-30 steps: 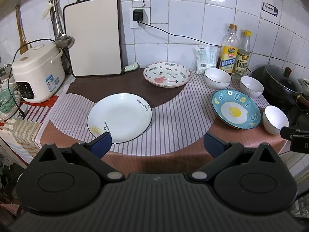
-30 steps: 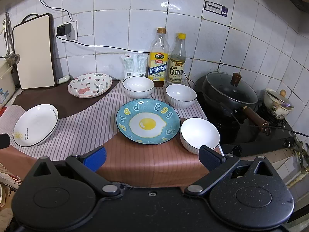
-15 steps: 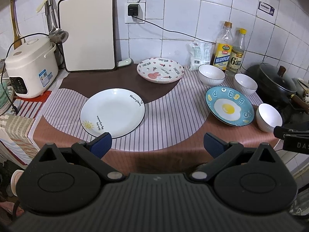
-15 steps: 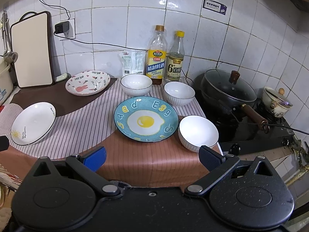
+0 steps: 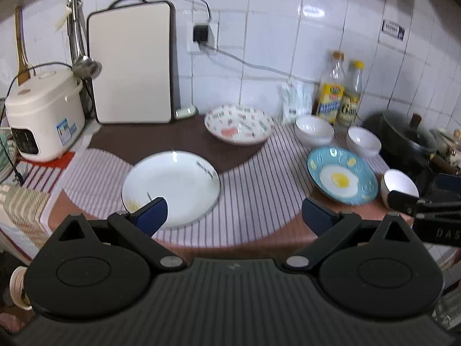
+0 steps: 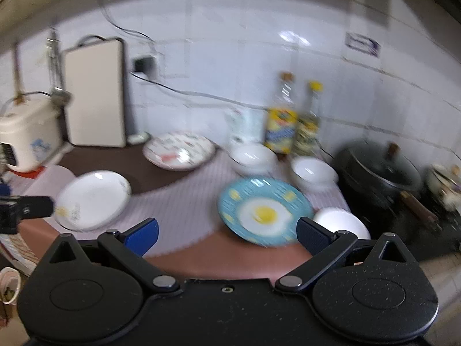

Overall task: Organize plates and bowls
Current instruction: 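Move the left gripper to the white Morning Honey plate and grasp its rim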

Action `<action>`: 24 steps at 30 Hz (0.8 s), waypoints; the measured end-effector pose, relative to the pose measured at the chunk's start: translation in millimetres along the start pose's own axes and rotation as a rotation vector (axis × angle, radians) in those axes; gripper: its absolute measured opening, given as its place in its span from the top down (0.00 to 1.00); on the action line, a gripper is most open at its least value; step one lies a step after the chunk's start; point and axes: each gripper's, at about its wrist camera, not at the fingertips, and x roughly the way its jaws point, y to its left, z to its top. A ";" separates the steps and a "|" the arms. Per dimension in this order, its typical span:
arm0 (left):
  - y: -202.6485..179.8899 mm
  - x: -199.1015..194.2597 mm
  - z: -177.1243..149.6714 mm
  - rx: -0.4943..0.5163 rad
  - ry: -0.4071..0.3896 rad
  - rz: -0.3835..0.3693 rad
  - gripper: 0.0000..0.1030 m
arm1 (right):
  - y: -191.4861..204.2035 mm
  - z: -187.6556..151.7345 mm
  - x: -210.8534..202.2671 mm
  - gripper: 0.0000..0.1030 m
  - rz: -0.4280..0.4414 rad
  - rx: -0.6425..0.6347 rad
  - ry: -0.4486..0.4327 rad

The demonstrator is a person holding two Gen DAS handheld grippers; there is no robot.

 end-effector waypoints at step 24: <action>152.5 127.1 -3.9 -0.125 0.094 0.104 0.05 | 106.4 7.0 161.1 0.17 0.471 0.019 0.058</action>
